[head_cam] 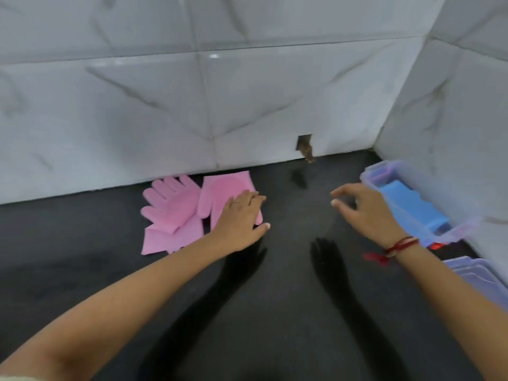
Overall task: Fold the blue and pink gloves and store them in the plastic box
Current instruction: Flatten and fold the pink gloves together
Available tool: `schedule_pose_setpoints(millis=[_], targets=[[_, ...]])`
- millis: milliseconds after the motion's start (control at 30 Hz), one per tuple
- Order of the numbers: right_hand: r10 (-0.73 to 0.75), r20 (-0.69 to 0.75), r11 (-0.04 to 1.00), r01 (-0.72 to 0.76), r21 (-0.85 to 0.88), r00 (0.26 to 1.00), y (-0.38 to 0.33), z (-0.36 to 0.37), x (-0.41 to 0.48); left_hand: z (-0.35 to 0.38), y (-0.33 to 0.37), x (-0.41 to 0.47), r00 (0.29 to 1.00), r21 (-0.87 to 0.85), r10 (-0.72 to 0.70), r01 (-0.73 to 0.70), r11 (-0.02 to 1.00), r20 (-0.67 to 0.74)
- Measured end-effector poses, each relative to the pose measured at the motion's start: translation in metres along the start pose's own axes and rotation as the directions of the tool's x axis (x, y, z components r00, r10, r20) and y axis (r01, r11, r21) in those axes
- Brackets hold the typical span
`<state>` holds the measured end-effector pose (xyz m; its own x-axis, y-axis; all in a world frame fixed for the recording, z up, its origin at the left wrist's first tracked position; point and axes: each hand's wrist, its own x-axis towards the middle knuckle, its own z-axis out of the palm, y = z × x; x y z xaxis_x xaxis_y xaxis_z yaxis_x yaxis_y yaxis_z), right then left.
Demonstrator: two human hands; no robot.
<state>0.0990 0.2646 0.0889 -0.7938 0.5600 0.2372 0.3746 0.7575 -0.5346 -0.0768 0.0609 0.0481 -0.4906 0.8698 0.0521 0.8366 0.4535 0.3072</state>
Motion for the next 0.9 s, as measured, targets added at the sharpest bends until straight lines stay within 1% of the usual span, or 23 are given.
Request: schedule_pose_setpoints(millis=[67, 133, 167, 233, 300, 367, 500, 567, 633, 700, 767, 833, 900], targets=[[-0.106, 0.162, 0.994, 0.105, 0.02, 0.981, -0.023, 0.04, 0.005, 0.002, -0.033, -0.01, 0.994, 0.1, -0.091, 0.085, 0.991, 0.061], [-0.178, 0.294, 0.983, 0.184, 0.007, 0.939, -0.043, 0.077, 0.01, 0.008, -0.058, -0.017, 0.985, 0.185, -0.133, 0.111, 0.976, 0.112], [-0.198, 0.34, 0.977, 0.211, -0.002, 0.919, -0.052, 0.092, 0.013, 0.01, -0.067, -0.02, 0.979, 0.196, -0.155, 0.127, 0.972, 0.135], [-0.203, 0.397, 0.975, 0.224, -0.005, 0.895, -0.067, 0.115, 0.018, 0.013, -0.081, -0.024, 0.965, 0.189, -0.18, 0.144, 0.971, 0.19], [-0.167, 0.44, 0.981, 0.193, -0.014, 0.883, -0.077, 0.132, 0.022, 0.014, -0.09, -0.026, 0.957, 0.225, -0.143, 0.086, 0.971, 0.253], [-0.126, 0.48, 0.986, 0.163, -0.036, 0.868, -0.082, 0.143, 0.024, 0.015, -0.095, -0.025, 0.954, 0.263, -0.1, 0.024, 0.965, 0.282], [-0.09, 0.495, 0.982, 0.161, -0.101, 0.864, -0.083, 0.151, 0.023, 0.018, -0.093, -0.021, 0.963, 0.333, -0.061, -0.031, 0.942, 0.263], [-0.089, 0.488, 0.976, 0.174, -0.132, 0.868, -0.081, 0.151, 0.021, 0.021, -0.085, -0.02, 0.971, 0.371, -0.073, -0.017, 0.928, 0.227], [-0.097, 0.492, 0.972, 0.189, -0.14, 0.865, -0.08, 0.15, 0.019, 0.021, -0.077, -0.017, 0.973, 0.373, -0.104, 0.02, 0.927, 0.206], [-0.099, 0.519, 0.976, 0.185, -0.117, 0.849, -0.078, 0.147, 0.017, 0.015, -0.073, -0.013, 0.98, 0.334, -0.095, 0.032, 0.942, 0.174], [-0.104, 0.541, 0.974, 0.196, -0.116, 0.835, -0.075, 0.142, 0.014, 0.004, -0.072, -0.011, 0.994, 0.272, -0.015, -0.016, 0.962, 0.112], [-0.162, 0.502, 0.944, 0.282, -0.173, 0.85, -0.072, 0.137, 0.01, -0.005, -0.071, -0.011, 0.998, 0.229, 0.052, -0.061, 0.972, 0.047], [-0.227, 0.433, 0.922, 0.335, -0.192, 0.872, -0.073, 0.134, 0.005, -0.014, -0.066, -0.014, 0.996, 0.189, 0.083, -0.078, 0.979, -0.022]])
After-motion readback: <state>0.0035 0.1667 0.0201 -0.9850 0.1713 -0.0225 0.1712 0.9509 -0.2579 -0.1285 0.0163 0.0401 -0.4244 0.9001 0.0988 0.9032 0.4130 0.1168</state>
